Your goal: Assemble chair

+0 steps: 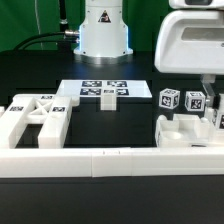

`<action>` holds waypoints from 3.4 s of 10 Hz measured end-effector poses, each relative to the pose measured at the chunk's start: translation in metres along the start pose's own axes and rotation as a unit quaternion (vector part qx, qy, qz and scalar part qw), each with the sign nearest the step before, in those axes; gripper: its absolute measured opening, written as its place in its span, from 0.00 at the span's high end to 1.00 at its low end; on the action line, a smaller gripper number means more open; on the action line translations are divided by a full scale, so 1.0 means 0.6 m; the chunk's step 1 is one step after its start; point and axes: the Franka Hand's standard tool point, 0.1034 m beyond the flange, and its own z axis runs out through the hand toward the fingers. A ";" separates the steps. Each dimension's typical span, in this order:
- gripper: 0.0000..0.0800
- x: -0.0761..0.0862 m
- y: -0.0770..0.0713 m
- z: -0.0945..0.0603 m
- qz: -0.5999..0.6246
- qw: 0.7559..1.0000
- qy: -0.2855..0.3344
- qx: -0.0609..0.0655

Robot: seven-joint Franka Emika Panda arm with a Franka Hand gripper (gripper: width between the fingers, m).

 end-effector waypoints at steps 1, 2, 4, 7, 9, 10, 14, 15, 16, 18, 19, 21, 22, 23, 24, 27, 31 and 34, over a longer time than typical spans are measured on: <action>0.64 0.003 0.007 -0.001 0.050 0.999 0.003 -0.005; 0.64 0.005 0.012 -0.001 0.070 0.998 0.005 -0.008; 0.64 0.010 0.031 -0.002 0.149 0.989 0.006 -0.020; 0.64 0.012 0.038 -0.005 0.165 0.986 0.007 -0.023; 0.27 -0.003 0.035 -0.048 0.116 0.993 0.008 -0.011; 0.27 -0.017 0.045 -0.072 0.092 0.996 0.007 -0.005; 0.19 -0.046 0.082 -0.105 0.072 0.997 0.001 -0.001; 0.19 -0.045 0.082 -0.105 0.073 0.997 0.001 -0.001; 0.19 -0.046 0.082 -0.105 0.072 0.997 0.001 -0.001; 0.19 -0.046 0.082 -0.105 0.072 0.997 0.001 -0.001; 0.19 -0.047 0.083 -0.104 0.069 0.998 0.003 -0.001; 0.19 -0.110 0.149 -0.086 -0.062 0.996 0.056 0.010; 0.19 -0.141 0.191 -0.069 -0.060 0.997 0.058 0.007; 0.19 -0.145 0.199 -0.062 -0.051 0.997 0.055 0.006; 0.19 -0.137 0.187 -0.068 -0.055 0.997 0.059 0.009; 0.19 -0.137 0.194 -0.065 -0.070 0.995 0.064 0.007; 0.19 -0.178 0.303 -0.017 -0.146 0.985 0.092 -0.029; 0.19 -0.185 0.295 -0.012 -0.147 0.987 0.057 -0.024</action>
Offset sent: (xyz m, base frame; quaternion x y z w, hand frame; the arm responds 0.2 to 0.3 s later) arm -0.0003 0.0057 0.0003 -0.0004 0.0140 0.2220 0.9749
